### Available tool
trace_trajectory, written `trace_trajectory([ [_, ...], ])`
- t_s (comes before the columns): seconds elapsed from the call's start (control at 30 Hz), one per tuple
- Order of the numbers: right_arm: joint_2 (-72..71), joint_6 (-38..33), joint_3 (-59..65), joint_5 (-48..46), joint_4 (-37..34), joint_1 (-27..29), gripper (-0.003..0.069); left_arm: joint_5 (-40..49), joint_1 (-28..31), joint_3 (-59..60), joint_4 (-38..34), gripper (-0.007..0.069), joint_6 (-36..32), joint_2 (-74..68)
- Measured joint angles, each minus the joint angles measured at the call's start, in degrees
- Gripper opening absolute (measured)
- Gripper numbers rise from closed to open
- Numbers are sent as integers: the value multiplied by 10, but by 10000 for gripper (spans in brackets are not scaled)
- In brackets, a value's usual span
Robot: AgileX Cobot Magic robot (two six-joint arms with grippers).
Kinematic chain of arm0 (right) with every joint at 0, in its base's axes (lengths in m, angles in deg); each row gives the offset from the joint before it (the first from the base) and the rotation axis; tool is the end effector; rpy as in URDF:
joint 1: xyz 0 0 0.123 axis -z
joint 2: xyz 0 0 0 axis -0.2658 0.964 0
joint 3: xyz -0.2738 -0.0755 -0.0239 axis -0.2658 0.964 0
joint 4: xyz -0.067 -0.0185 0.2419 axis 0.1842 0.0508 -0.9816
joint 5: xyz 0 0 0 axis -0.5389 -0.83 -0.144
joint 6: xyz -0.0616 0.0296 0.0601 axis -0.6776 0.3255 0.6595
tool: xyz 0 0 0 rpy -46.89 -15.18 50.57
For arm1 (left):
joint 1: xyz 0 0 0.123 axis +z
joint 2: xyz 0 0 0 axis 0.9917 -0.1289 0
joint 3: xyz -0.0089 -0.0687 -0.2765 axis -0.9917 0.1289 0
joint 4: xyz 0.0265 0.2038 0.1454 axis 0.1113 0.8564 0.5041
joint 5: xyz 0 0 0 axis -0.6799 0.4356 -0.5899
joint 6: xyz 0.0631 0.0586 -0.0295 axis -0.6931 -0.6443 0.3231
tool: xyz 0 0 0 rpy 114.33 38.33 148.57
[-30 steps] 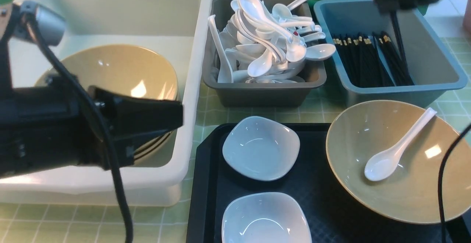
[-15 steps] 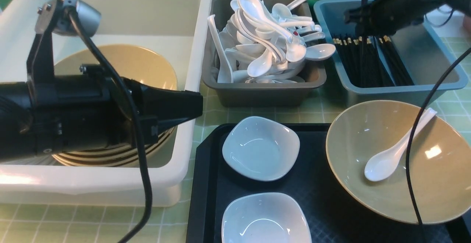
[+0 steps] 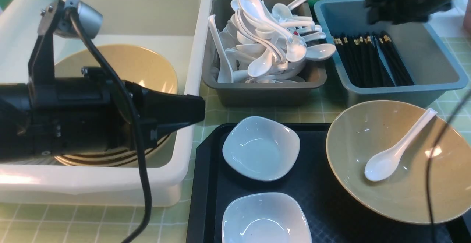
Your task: On green table put chopsticks spoon bowls plates into blue grey white boxes.
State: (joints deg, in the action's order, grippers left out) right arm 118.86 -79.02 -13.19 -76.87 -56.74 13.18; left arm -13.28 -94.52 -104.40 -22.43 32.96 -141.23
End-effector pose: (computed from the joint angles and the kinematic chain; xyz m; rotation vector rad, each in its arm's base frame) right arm 0.4363 0.0243 0.3261 0.0719 2.2780 0.1842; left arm 0.1716 -0.1002 0.3400 0.6496 1.9900 -0.9310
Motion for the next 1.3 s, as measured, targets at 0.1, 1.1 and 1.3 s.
trace_trajectory([
  [0.1, -78, 0, 59, -39, 2, 3, 428, 33, 0, -37, 33, -1, 16, 0],
  [1.1, -97, 565, 428, 121, 185, -121, 314, 73, -178, -97, 305, 0, 193, 22],
  [1.3, -112, 483, 428, 127, 185, -121, 243, 73, -180, -97, 304, 0, 194, 22],
])
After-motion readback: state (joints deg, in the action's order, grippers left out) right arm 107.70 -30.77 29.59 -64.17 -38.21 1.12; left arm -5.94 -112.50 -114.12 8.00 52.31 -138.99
